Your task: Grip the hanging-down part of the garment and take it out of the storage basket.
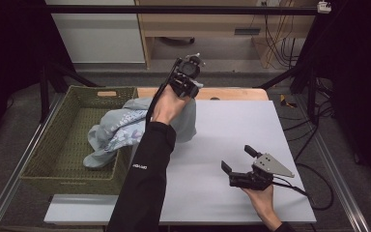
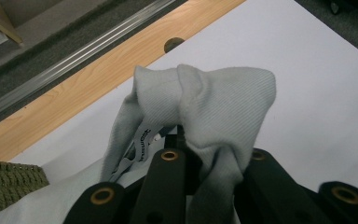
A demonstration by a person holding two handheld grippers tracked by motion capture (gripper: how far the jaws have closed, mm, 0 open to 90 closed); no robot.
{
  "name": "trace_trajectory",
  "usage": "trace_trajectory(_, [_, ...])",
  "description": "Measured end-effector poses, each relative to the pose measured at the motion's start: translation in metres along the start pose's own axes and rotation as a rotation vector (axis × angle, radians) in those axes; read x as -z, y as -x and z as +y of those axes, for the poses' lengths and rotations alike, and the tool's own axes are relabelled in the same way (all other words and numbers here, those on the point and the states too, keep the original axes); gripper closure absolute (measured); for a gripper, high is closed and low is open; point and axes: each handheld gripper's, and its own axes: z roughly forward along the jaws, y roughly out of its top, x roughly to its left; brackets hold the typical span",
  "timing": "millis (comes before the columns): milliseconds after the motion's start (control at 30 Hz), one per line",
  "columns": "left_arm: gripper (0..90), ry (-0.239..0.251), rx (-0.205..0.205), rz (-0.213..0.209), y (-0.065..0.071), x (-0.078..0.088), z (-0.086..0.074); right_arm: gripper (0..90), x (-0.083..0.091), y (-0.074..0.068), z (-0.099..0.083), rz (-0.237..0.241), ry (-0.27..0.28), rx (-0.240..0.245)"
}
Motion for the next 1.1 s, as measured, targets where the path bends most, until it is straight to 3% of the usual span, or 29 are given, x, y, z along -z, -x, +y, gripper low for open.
trace_trajectory(67, [83.0,0.002,0.000,-0.001,0.000,0.001,0.000,0.5,0.000,0.000,0.000,0.000,0.002,-0.001])
trace_trajectory(133, [83.1,0.005,0.001,0.002,0.000,0.002,0.000,0.5,0.001,-0.002,0.001,0.010,0.002,-0.033])
trace_trajectory(400, [83.0,0.008,-0.002,-0.004,-0.001,0.004,-0.001,0.5,-0.002,0.001,0.000,0.006,0.009,-0.001])
trace_trajectory(533, [83.1,0.011,0.000,-0.005,-0.002,0.007,-0.001,0.4,-0.002,0.002,0.003,0.017,0.023,-0.025])
trace_trajectory(567, [83.0,0.012,0.001,-0.004,-0.002,0.007,-0.001,0.5,-0.001,0.002,0.005,0.008,0.005,-0.036])
trace_trajectory(667, [83.1,0.010,-0.002,-0.006,-0.002,0.008,-0.001,0.5,-0.002,0.004,0.008,0.014,0.020,-0.008])
trace_trajectory(733, [83.1,0.011,-0.003,-0.009,-0.001,0.008,-0.001,0.5,-0.002,0.002,0.012,0.017,0.028,-0.037])
trace_trajectory(867, [83.0,0.009,-0.010,-0.004,-0.001,0.008,-0.001,0.5,-0.006,0.003,0.016,0.022,0.046,-0.010])
trace_trajectory(933, [83.1,0.013,-0.011,-0.008,-0.002,0.009,-0.002,0.4,-0.008,0.001,0.021,0.027,0.036,-0.039])
trace_trajectory(1000, [83.1,0.013,-0.011,-0.012,-0.003,0.009,-0.002,0.4,-0.011,0.000,0.024,0.023,0.033,-0.018])
trace_trajectory(1067, [83.1,0.013,-0.011,-0.012,-0.002,0.008,-0.003,0.4,-0.014,-0.003,0.029,0.036,0.044,-0.039])
trace_trajectory(1100, [83.1,0.013,-0.014,-0.011,-0.002,0.008,-0.003,0.5,-0.016,-0.002,0.030,0.033,0.052,-0.021])
